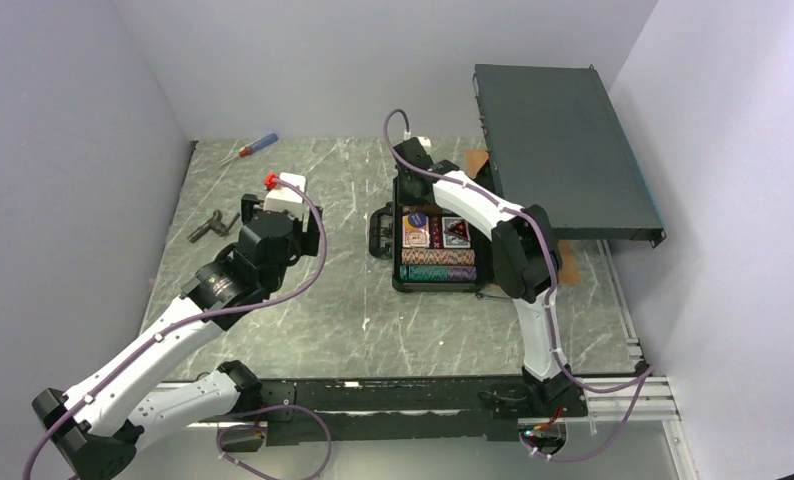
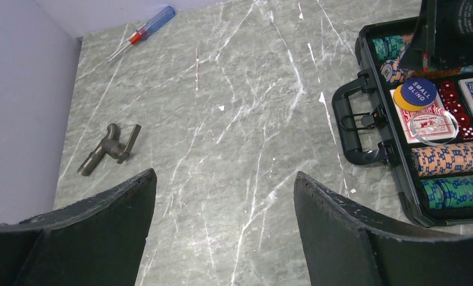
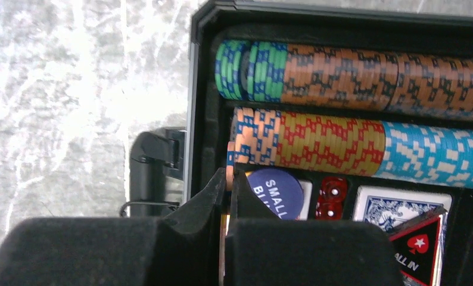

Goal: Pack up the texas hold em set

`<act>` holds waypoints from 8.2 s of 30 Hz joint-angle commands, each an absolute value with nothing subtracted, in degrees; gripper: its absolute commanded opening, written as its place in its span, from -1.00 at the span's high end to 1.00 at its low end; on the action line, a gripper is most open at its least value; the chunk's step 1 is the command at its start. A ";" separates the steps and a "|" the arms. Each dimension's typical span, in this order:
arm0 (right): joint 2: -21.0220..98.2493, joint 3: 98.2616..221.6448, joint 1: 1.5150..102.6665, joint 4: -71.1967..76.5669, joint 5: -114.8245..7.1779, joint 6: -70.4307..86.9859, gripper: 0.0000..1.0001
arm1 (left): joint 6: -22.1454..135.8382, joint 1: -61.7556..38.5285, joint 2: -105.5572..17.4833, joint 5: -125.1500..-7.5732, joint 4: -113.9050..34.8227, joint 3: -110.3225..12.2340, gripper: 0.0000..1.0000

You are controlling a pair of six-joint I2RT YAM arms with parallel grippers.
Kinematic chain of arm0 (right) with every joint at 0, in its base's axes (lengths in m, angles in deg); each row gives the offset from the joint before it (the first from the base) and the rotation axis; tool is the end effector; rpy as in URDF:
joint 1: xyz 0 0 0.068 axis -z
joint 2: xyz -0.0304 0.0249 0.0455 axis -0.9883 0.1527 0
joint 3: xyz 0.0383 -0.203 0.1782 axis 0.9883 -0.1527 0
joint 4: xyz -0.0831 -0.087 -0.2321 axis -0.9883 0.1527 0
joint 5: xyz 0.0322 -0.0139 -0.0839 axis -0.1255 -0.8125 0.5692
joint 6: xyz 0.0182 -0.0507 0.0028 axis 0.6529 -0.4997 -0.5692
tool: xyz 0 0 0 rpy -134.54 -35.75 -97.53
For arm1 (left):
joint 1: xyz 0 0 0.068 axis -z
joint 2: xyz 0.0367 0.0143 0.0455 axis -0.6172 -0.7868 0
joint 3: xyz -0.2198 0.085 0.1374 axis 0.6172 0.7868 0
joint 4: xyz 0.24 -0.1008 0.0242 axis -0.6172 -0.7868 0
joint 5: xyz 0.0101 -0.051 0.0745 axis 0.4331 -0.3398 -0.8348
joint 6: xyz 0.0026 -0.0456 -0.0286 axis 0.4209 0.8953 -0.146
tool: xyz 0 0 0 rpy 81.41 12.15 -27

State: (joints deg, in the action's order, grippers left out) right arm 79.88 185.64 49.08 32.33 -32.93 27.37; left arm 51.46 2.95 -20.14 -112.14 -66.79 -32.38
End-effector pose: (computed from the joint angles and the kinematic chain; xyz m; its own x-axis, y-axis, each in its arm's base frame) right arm 0.4103 0.2479 0.2199 -0.7673 0.0201 -0.6410 -0.0680 0.9913 0.1124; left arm 0.1584 -0.1092 0.3601 -0.2805 0.1308 -0.9509 0.0628 0.9910 0.1178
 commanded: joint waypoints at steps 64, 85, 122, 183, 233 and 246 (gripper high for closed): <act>2.98 132.82 28.09 62.56 7.34 71.58 -0.86 | 57.26 2.75 -13.10 -102.44 -68.57 -33.22 -0.74; -9.58 108.39 46.81 3.57 -9.31 19.12 -0.99 | 57.16 2.73 -13.75 -101.52 -68.80 -33.30 -0.74; 14.30 134.73 30.81 18.75 -45.37 11.66 -0.91 | 59.79 1.49 -20.93 -98.95 -68.40 -33.69 -0.75; 67.09 159.87 43.78 25.00 -36.00 12.29 0.52 | 84.02 -19.57 -88.82 -44.40 -55.44 -59.89 0.37; 69.41 161.10 43.82 25.98 -38.18 11.83 0.53 | 89.84 -21.84 -79.88 -39.53 -42.33 -47.61 0.19; 69.64 161.22 43.77 26.08 -38.69 11.66 0.53 | 92.42 -23.08 -86.39 -36.18 -37.66 -49.19 -0.10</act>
State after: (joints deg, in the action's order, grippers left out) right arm 64.45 163.78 44.33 15.50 -33.56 11.70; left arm 91.29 -23.39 -85.27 -38.55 -41.48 -47.29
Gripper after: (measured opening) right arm 0.233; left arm 0.539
